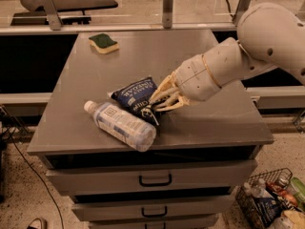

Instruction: Move blue chip bag near blue plastic bottle

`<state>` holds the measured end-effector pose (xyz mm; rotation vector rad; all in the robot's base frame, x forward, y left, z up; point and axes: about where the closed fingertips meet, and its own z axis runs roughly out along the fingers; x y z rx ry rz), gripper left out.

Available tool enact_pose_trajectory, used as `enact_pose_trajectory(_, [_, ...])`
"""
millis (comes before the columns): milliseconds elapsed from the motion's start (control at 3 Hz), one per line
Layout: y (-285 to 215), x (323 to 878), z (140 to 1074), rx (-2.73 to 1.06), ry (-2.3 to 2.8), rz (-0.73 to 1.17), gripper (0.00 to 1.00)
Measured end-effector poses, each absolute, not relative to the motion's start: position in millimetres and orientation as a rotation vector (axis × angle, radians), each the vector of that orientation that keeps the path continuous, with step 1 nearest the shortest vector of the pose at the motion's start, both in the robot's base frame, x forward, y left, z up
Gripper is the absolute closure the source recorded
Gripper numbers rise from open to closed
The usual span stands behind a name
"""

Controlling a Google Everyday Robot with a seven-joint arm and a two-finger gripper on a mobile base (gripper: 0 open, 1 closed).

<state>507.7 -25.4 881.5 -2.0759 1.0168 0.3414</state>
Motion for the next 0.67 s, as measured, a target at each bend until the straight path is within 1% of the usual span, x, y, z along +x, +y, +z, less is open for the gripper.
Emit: enact_pose_trajectory(667, [-25.6, 507.9, 880.3, -2.086, 1.017, 0.327, 0.12])
